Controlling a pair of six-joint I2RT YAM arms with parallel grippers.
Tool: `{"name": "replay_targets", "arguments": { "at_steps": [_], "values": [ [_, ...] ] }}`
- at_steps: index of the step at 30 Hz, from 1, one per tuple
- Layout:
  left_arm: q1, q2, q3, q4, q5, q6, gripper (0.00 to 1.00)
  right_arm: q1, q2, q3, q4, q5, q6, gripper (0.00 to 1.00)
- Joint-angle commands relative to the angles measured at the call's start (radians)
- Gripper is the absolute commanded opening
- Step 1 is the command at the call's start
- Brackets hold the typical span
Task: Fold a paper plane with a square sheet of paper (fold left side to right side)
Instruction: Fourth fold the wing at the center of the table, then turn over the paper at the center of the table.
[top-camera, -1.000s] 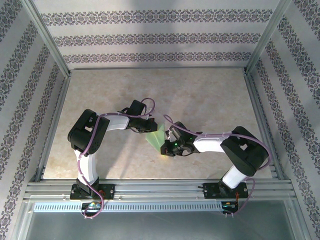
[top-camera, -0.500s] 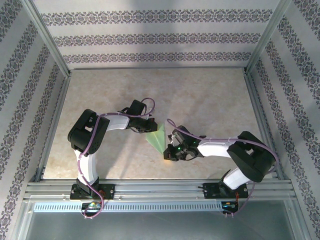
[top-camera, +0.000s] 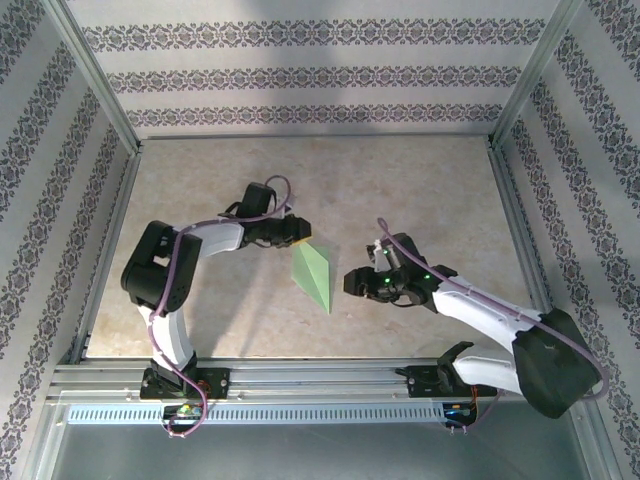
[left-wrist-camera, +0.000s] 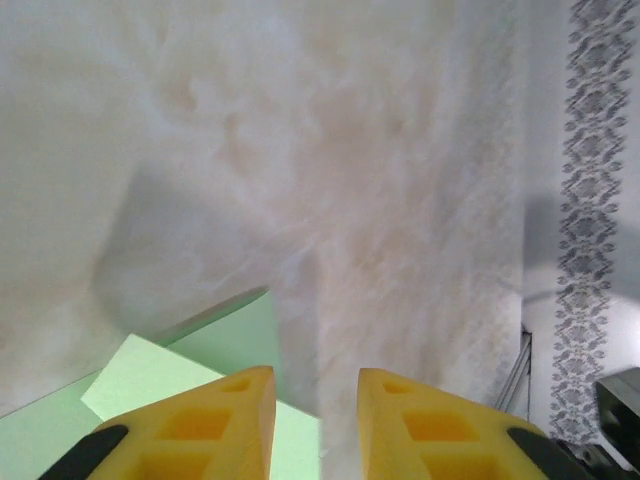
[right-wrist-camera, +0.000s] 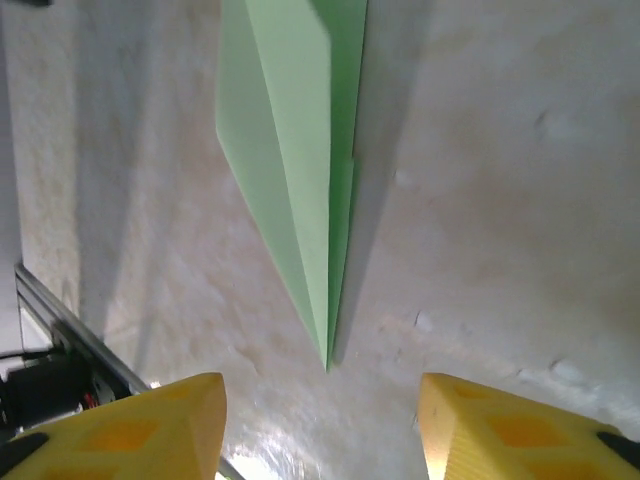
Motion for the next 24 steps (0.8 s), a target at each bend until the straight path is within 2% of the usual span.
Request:
{"name": "replay_targets", "arguments": {
  "at_steps": [1,5,10,12,18,24],
  "values": [
    [0.033,-0.129,0.038,-0.116,-0.027,0.082,0.33,-0.055,-0.022,0.007,0.048,-0.004,-0.093,0.6],
    [0.068,-0.243,-0.02,-0.169,-0.064,0.108,0.38,-0.103,0.042,0.032,0.131,-0.087,-0.167,0.62],
    [0.074,-0.326,-0.069,-0.21,-0.119,0.136,0.43,-0.109,0.13,0.076,0.165,-0.137,-0.22,0.56],
    [0.077,-0.417,-0.136,-0.238,-0.177,0.149,0.48,-0.108,0.276,0.148,0.213,-0.218,-0.263,0.49],
    [0.087,-0.489,-0.19,-0.272,-0.22,0.16,0.5,-0.08,0.465,0.233,0.289,-0.242,-0.263,0.43],
    [0.089,-0.502,-0.192,-0.285,-0.225,0.165,0.51,-0.054,0.568,0.266,0.353,-0.246,-0.234,0.41]
  ]
}}
